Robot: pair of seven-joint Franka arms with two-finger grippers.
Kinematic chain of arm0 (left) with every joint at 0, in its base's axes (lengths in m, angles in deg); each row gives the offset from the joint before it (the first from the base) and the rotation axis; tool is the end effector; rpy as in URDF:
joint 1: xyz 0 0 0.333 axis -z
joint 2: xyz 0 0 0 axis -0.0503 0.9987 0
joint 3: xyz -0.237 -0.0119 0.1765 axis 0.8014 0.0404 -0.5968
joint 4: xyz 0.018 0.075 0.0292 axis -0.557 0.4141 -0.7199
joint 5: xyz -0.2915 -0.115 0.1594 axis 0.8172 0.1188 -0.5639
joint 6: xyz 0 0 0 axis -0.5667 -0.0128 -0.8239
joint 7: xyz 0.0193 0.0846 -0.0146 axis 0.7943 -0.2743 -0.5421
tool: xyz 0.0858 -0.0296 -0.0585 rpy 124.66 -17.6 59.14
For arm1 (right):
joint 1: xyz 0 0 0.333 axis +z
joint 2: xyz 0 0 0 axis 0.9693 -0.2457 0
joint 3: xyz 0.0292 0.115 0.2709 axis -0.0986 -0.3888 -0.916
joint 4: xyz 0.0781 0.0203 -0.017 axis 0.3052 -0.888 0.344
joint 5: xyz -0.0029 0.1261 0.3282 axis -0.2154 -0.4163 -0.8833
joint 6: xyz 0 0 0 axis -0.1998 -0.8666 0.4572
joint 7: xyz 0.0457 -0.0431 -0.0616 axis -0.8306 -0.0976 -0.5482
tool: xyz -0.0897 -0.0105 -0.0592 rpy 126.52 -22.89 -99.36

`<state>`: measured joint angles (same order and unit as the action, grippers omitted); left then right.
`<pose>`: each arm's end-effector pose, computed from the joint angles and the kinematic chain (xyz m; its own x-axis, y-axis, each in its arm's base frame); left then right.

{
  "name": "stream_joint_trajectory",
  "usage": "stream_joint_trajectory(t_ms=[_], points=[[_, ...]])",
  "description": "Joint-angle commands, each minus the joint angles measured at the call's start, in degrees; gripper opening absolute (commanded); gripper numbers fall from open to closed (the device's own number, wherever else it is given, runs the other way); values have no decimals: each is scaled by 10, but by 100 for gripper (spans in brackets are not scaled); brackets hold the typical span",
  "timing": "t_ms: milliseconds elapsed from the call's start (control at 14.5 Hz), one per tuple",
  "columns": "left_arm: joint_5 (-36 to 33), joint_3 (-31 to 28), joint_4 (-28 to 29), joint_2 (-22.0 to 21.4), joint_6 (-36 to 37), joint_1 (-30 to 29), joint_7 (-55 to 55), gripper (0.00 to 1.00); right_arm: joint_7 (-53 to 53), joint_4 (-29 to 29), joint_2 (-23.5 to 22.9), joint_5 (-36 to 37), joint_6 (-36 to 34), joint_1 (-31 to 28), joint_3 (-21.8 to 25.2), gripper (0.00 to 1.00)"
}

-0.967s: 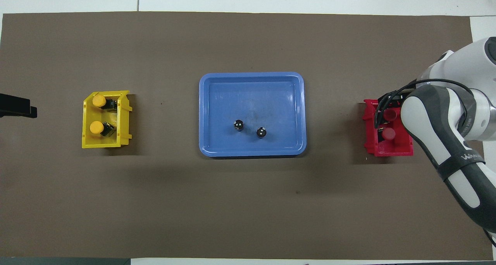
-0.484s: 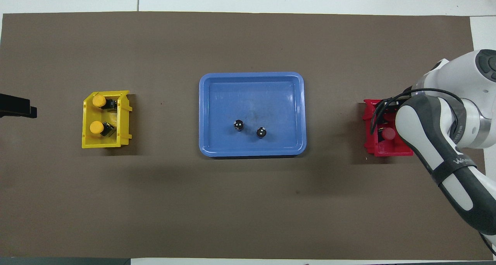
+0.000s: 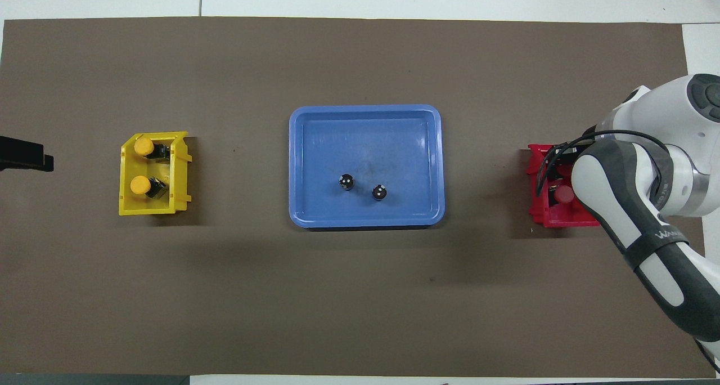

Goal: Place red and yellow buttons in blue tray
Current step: 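Grasp the red button with the right gripper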

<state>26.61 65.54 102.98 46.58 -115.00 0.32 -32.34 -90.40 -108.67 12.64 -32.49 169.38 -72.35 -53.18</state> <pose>0.4804 0.0038 0.6049 0.9998 0.0133 0.0176 0.0129 -0.9998 0.0176 0.5429 -0.0202 0.3574 0.9984 0.0356 -0.0441 0.0347 -0.9992 -0.0199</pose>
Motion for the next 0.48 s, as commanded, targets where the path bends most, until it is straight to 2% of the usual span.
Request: stream_joint_trajectory(t_ms=[0,69,207,415], points=[[-1,3,13,-13,5,-5,4,100,-15,-14,8,-11,13,1,1,22],[-1,3,13,-13,6,-5,5,100,-15,-14,8,-10,11,2,1,12],[-1,3,13,-13,5,-5,5,100,-15,0,6,-5,-4,1,1,12],[-2,3,13,-13,5,-5,5,100,-16,103,-9,-5,-113,0,0,12]])
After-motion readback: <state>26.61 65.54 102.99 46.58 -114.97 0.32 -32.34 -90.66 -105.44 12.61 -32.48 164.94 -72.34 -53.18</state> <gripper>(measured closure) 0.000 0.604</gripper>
